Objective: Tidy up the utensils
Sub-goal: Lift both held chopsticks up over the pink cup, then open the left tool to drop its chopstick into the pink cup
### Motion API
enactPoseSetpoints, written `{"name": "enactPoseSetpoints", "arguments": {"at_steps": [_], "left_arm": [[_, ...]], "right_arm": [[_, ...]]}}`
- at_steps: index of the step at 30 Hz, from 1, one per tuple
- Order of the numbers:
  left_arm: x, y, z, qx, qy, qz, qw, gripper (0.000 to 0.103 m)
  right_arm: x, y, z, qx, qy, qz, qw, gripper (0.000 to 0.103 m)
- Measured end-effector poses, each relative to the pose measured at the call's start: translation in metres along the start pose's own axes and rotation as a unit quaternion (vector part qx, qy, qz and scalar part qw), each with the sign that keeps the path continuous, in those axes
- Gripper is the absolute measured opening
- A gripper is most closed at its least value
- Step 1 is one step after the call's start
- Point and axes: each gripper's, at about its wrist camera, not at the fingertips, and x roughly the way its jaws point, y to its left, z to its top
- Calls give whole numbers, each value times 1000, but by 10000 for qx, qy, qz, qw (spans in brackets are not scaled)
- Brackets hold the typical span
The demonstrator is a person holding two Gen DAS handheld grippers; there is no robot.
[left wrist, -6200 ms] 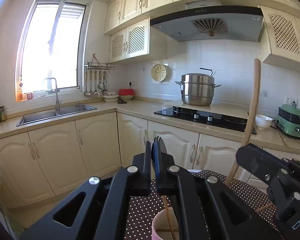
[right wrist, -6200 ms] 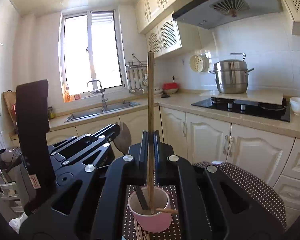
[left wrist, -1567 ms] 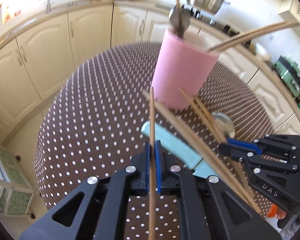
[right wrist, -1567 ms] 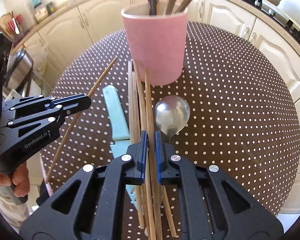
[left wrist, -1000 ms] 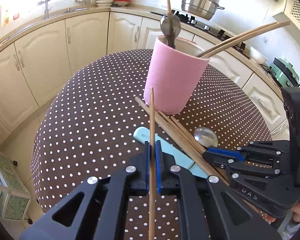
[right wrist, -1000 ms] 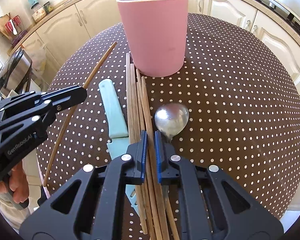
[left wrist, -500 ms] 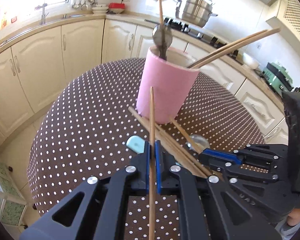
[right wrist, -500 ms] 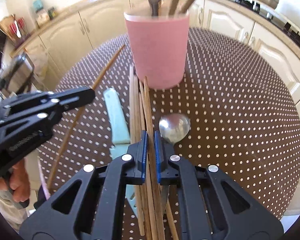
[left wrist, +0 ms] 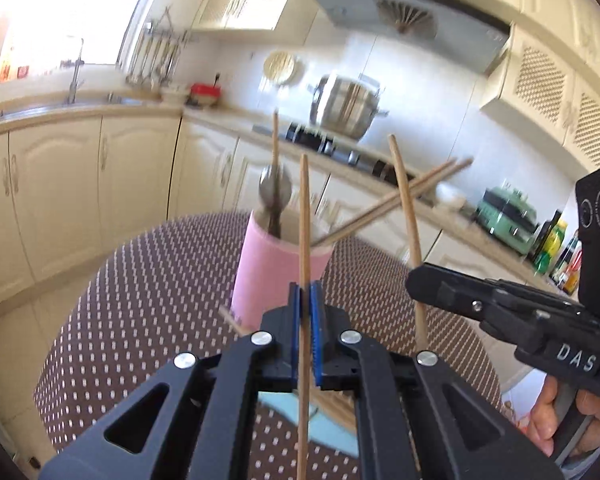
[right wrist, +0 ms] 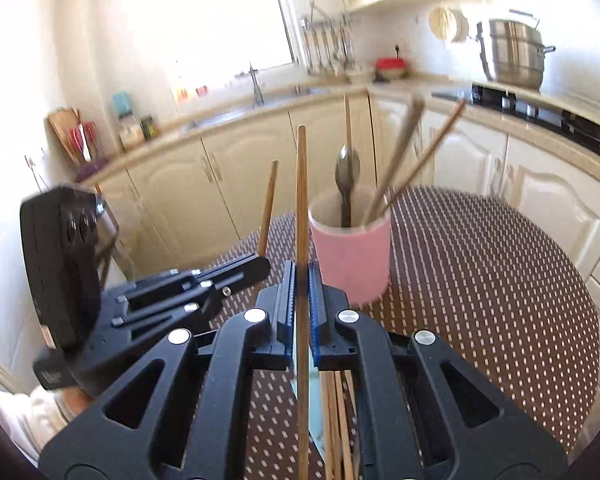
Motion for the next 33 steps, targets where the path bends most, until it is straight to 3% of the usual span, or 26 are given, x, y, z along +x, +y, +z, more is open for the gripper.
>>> {"name": "enactPoseSetpoints", "arguments": {"at_steps": [4, 11, 19, 28, 29, 30, 32, 33], "left_arm": [[2, -10, 20, 250, -475, -12, 9986, 5], [4, -29, 70, 653, -983, 24, 9930, 5], [-6, -35, 111, 713, -1526, 48, 9857, 5], [31, -6, 91, 227, -799, -47, 9965, 6], [31, 2, 88, 67, -713, -41, 9974, 9], [32, 8, 87, -63, -577, -3, 9983, 21], [33, 20, 83, -143, -268, -35, 9995, 36], [33, 24, 82, -153, -155, -27, 9998, 36]], "right_arm": [[-8, 3, 20, 32, -624, -99, 9980, 7], [-13, 5, 51, -33, -1942, -447, 9799, 7], [4, -11, 81, -18, -2691, -690, 9606, 7], [26, -16, 77, -121, -2510, -783, 9647, 7], [25, -14, 76, -164, -2476, -780, 9656, 7], [25, -10, 74, -246, -2443, -786, 9662, 7], [27, -4, 73, -338, -2325, -747, 9691, 7], [27, -1, 72, -382, -2268, -695, 9707, 7]]}}
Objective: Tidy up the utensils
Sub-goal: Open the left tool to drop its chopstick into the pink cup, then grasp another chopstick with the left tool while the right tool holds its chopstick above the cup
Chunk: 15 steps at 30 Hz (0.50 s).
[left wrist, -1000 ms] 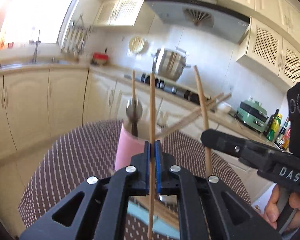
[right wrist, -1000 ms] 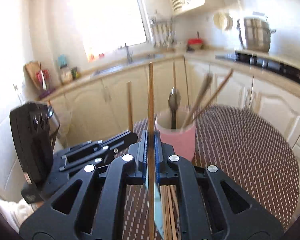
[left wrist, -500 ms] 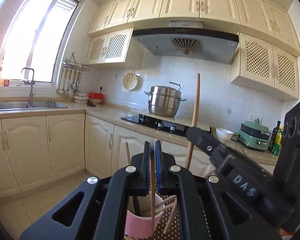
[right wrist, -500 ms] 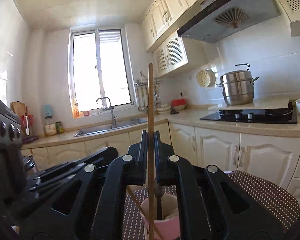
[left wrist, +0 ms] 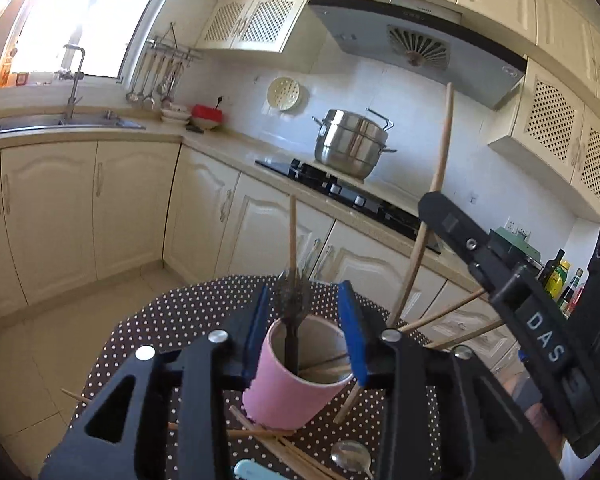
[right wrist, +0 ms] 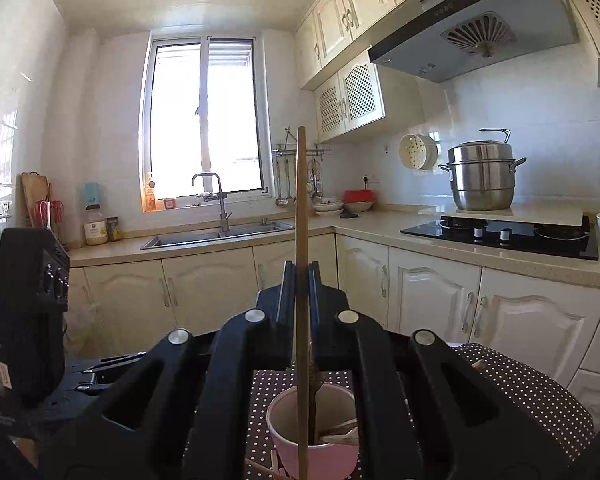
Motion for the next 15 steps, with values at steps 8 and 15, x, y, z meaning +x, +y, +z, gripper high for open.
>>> {"name": "enactPoseSetpoints", "arguments": {"at_steps": [8, 15], "left_arm": [[-14, 34, -14, -243, 818, 340, 9958, 51], [9, 85, -50, -1164, 2225, 904, 9637, 55]], "right_arm": [[4, 31, -10, -414, 979, 170, 9942, 7], [12, 50, -29, -682, 1701, 56, 9830, 7]]}}
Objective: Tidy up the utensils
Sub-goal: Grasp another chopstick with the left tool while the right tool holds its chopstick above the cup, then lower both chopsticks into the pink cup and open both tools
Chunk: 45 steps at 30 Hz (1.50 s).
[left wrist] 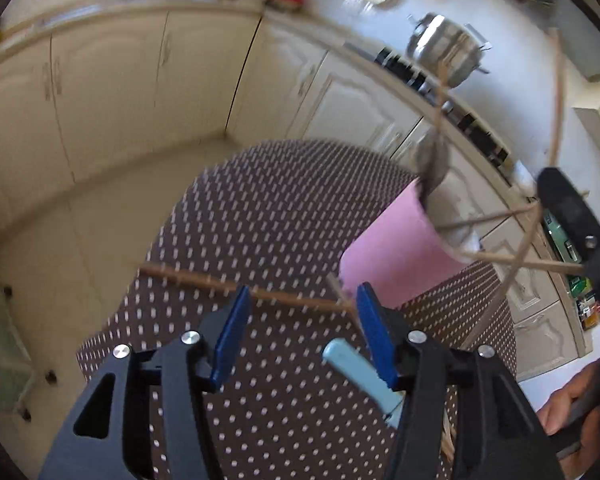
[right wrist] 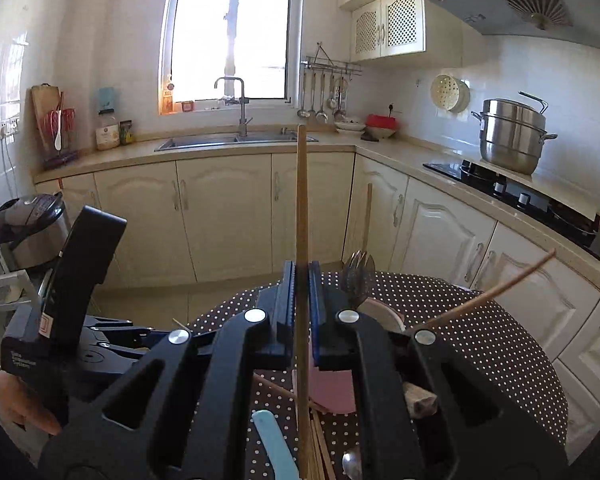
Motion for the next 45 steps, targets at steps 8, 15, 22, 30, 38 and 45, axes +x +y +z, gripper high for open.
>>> {"name": "enactPoseSetpoints", "arguments": {"at_steps": [8, 15, 22, 30, 38, 45], "left_arm": [[38, 38, 5, -1204, 627, 130, 9907, 55], [60, 37, 23, -1307, 617, 716, 9869, 54], [76, 22, 36, -658, 395, 1572, 9846, 21], [59, 28, 33, -636, 99, 998, 9929, 5], [-7, -11, 34, -223, -1182, 70, 9927, 4], [-71, -66, 38, 527, -2453, -591, 9662, 4]], "right_arm": [[-5, 12, 2, -256, -33, -122, 9996, 7], [0, 17, 6, -430, -36, -107, 9990, 7], [0, 12, 10, -394, -125, -115, 9991, 7], [-6, 12, 12, -370, -201, -99, 9991, 7], [-16, 3, 17, -213, -327, -158, 9991, 7], [-34, -13, 33, 161, -540, 1, 9984, 7]]}}
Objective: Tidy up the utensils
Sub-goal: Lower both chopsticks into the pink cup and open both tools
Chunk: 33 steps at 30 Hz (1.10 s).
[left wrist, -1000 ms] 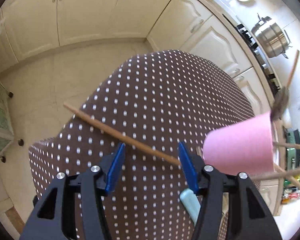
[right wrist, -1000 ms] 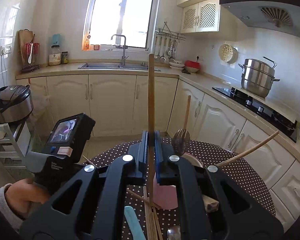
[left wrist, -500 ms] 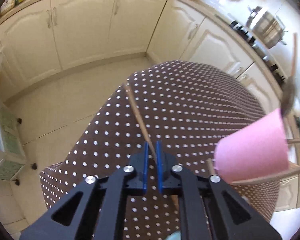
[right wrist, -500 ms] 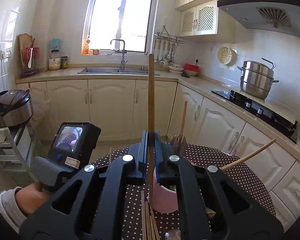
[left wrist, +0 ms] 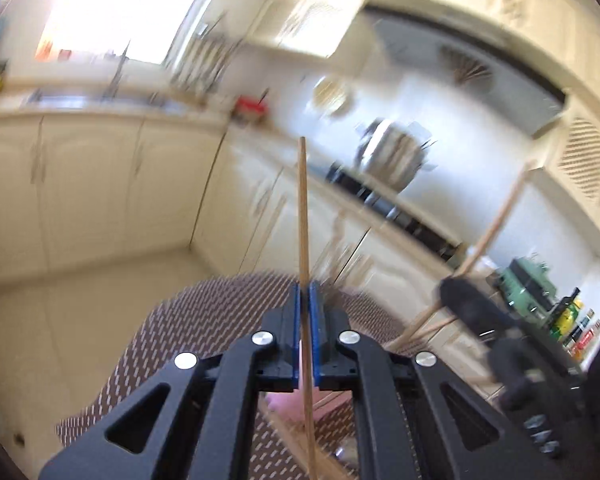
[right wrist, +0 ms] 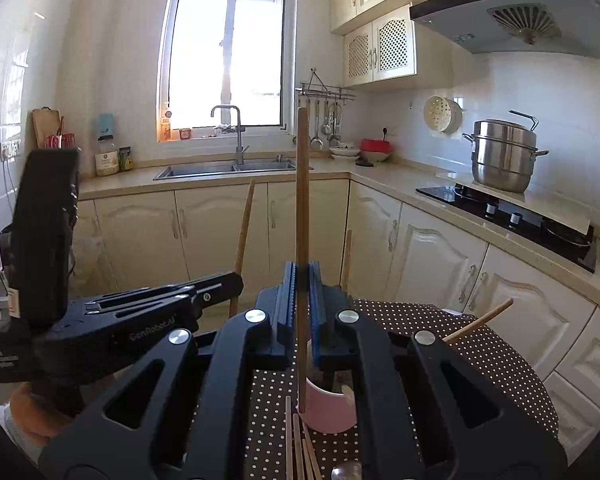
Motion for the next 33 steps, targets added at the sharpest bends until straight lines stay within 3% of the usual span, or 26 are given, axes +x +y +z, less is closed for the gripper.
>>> {"name": "enactPoseSetpoints", "arguments": {"at_steps": [8, 14, 21, 29, 31, 32, 33], "left_arm": [[-4, -60, 29, 747, -1122, -216, 9906, 4], [12, -85, 23, 1113, -1570, -326, 9808, 4], [47, -72, 1, 1026, -1329, -363, 9851, 4], [58, -59, -15, 1136, -1138, -243, 9867, 6], [58, -58, -17, 1164, -1067, -227, 9872, 11], [57, -57, -17, 1149, -1040, -216, 9877, 28], [54, -55, -17, 1121, -1069, -186, 9877, 37]], "right_arm": [[-26, -25, 43, 321, -486, -24, 9983, 7], [-19, -40, 48, 362, -504, -119, 9980, 7], [4, -52, 27, 454, -209, -119, 9987, 7], [13, -55, 14, 508, -48, -85, 9987, 7], [15, -55, 11, 521, 11, -80, 9986, 7], [16, -55, 10, 524, 37, -86, 9986, 7], [17, -55, 8, 541, 57, -84, 9985, 7]]}}
